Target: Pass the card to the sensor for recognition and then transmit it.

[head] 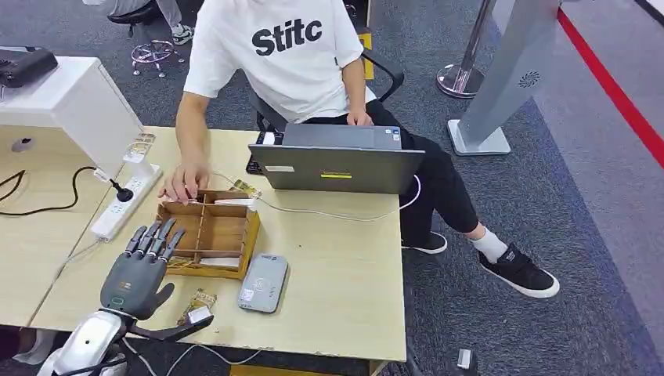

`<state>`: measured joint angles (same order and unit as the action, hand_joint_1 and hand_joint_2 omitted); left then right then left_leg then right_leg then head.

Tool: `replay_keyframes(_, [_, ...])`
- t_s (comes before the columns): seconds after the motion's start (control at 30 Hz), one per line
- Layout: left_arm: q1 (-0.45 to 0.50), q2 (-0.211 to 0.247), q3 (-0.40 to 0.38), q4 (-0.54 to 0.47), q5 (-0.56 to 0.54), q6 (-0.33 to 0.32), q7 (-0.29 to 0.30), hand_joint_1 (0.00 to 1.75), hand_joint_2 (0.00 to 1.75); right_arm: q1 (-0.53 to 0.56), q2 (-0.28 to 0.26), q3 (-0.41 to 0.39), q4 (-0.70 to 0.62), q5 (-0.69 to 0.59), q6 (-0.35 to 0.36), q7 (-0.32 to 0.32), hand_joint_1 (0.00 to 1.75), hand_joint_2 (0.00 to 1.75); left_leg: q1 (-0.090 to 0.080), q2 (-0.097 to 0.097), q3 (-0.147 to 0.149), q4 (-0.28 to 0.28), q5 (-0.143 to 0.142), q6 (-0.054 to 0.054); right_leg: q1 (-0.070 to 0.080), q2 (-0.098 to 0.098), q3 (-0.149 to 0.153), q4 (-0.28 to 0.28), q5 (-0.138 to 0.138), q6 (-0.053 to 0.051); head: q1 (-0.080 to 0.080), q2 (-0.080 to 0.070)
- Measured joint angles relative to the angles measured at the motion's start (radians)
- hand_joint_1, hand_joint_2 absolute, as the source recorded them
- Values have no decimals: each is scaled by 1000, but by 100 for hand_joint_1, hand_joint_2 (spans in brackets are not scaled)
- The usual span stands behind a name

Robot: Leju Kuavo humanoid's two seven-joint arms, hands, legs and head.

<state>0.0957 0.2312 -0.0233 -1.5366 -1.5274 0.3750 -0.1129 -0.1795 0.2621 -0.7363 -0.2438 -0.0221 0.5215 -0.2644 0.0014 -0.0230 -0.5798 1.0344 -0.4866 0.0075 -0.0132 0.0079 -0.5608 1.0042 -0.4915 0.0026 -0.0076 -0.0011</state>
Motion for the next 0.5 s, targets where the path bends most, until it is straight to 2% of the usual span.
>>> replay_keyframes(0.5, [2, -3, 10, 9, -15, 10, -1, 0, 175, 0, 0, 16, 0, 0, 2, 0, 0, 175, 0, 0, 0, 0, 0, 0, 0, 0, 0, 0, 0, 0, 0, 0])
